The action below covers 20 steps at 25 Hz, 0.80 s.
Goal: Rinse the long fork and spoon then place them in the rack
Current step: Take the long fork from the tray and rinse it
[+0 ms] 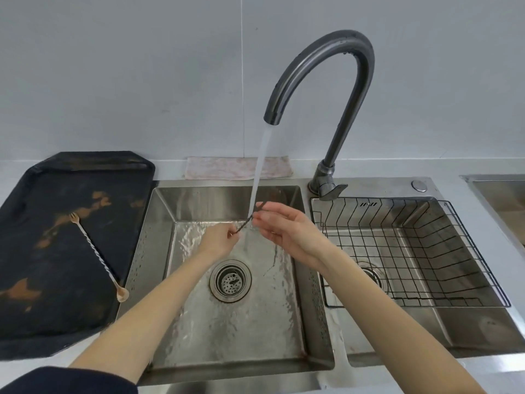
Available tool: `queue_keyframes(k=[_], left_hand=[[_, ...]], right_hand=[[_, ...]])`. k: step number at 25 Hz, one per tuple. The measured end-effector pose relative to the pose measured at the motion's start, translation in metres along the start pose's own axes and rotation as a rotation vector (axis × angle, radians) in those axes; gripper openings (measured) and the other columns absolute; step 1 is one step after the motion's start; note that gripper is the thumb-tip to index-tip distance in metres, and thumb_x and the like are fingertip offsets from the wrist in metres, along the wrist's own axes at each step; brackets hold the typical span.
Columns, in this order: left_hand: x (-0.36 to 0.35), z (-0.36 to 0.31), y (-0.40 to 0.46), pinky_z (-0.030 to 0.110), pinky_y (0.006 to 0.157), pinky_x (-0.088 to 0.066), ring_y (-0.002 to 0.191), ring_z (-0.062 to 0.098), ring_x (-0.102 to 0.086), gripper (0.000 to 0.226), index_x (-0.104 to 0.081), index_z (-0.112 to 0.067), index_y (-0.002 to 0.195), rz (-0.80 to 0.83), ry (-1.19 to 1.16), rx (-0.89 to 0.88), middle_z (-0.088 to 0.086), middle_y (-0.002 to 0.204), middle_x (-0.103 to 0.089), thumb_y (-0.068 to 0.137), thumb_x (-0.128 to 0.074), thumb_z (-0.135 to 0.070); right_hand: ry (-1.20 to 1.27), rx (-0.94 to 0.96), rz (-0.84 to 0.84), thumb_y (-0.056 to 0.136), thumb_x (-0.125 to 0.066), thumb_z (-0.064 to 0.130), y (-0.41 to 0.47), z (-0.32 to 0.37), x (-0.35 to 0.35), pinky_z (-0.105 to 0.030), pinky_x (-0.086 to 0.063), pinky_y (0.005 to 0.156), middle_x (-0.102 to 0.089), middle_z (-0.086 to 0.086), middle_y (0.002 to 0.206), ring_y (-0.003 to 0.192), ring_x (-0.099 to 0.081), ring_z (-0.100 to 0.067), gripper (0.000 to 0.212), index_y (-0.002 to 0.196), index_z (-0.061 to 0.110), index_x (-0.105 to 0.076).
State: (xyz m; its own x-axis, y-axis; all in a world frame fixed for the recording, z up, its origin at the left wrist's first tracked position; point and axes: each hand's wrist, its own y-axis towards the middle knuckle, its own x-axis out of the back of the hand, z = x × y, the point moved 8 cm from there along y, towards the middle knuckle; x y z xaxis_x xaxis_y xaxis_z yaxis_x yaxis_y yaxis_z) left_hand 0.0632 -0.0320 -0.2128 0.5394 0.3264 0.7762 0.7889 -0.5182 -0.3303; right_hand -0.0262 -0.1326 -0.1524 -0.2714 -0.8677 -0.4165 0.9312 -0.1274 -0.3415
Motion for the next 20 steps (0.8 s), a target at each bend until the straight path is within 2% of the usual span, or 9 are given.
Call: queue_keyframes(k=[2,5,6,8,9,12,16,20], left_hand=[[-0.013,0.01,-0.004,0.033,0.074,-0.044,0.089,0.034,-0.062,0.027,-0.065,0.002,0.081,0.047,0.028,-0.03,0.021,0.086,-0.069,0.091,-0.052,-0.019],[-0.024,0.024,-0.016,0.03,0.07,-0.041,0.08,0.033,-0.062,0.03,-0.066,0.002,0.077,0.077,0.038,-0.056,0.012,0.068,-0.058,0.091,-0.053,-0.02],[-0.026,0.029,-0.019,0.028,0.069,-0.039,0.079,0.032,-0.06,0.03,-0.066,0.004,0.079,0.081,0.034,-0.057,0.012,0.068,-0.059,0.091,-0.054,-0.021],[-0.029,0.038,-0.025,0.025,0.068,-0.036,0.081,0.031,-0.059,0.03,-0.068,0.003,0.086,0.085,0.017,-0.048,0.014,0.081,-0.064,0.091,-0.053,-0.023],[-0.029,0.041,-0.027,0.025,0.068,-0.035,0.078,0.029,-0.057,0.03,-0.068,0.002,0.087,0.087,0.015,-0.045,0.011,0.08,-0.062,0.091,-0.052,-0.024],[-0.021,0.042,-0.03,0.026,0.061,-0.033,0.069,0.021,-0.047,0.032,-0.063,-0.001,0.073,0.036,0.004,-0.057,-0.005,0.06,-0.045,0.091,-0.053,-0.026],[-0.008,0.045,-0.039,0.026,0.063,-0.035,0.066,0.018,-0.049,0.03,-0.066,-0.004,0.074,-0.123,-0.016,-0.082,-0.006,0.061,-0.047,0.089,-0.056,-0.028],[-0.01,0.052,-0.043,0.03,0.063,-0.038,0.06,0.019,-0.046,0.033,-0.065,-0.003,0.069,-0.115,-0.032,-0.103,-0.011,0.053,-0.039,0.089,-0.056,-0.028]], right_hand=[[-0.026,0.012,-0.093,0.091,-0.054,0.002,0.012,0.007,0.002,-0.02,-0.049,0.073,-0.064,0.003,0.077,0.072,-0.062,-0.008,0.017,0.087,0.016,-0.062],[-0.09,0.011,-0.202,0.091,-0.057,0.006,0.025,0.012,0.006,-0.018,-0.043,0.065,-0.055,0.002,0.072,0.067,-0.054,-0.007,0.017,0.079,0.018,-0.06],[-0.125,0.0,-0.218,0.09,-0.058,0.007,0.029,0.011,0.007,-0.018,-0.043,0.064,-0.055,0.002,0.073,0.066,-0.054,-0.007,0.017,0.078,0.018,-0.059],[-0.196,-0.022,-0.222,0.09,-0.059,0.009,0.037,0.009,0.006,-0.018,-0.043,0.064,-0.056,0.003,0.075,0.068,-0.055,-0.006,0.016,0.078,0.019,-0.059],[-0.215,-0.03,-0.217,0.09,-0.06,0.008,0.041,0.008,0.006,-0.018,-0.043,0.064,-0.057,0.003,0.076,0.069,-0.056,-0.006,0.015,0.079,0.019,-0.06],[-0.233,-0.017,-0.212,0.09,-0.058,0.005,0.051,0.01,0.004,-0.018,-0.043,0.062,-0.06,0.001,0.081,0.072,-0.057,-0.007,0.013,0.082,0.016,-0.06],[-0.219,0.029,-0.227,0.091,-0.055,0.004,0.054,0.013,0.004,-0.019,-0.042,0.066,-0.064,0.004,0.083,0.074,-0.059,-0.005,0.018,0.082,0.018,-0.063],[-0.21,0.059,-0.244,0.09,-0.057,0.006,0.054,0.02,0.002,-0.017,-0.043,0.061,-0.064,0.004,0.082,0.07,-0.059,-0.004,0.018,0.08,0.02,-0.06]])
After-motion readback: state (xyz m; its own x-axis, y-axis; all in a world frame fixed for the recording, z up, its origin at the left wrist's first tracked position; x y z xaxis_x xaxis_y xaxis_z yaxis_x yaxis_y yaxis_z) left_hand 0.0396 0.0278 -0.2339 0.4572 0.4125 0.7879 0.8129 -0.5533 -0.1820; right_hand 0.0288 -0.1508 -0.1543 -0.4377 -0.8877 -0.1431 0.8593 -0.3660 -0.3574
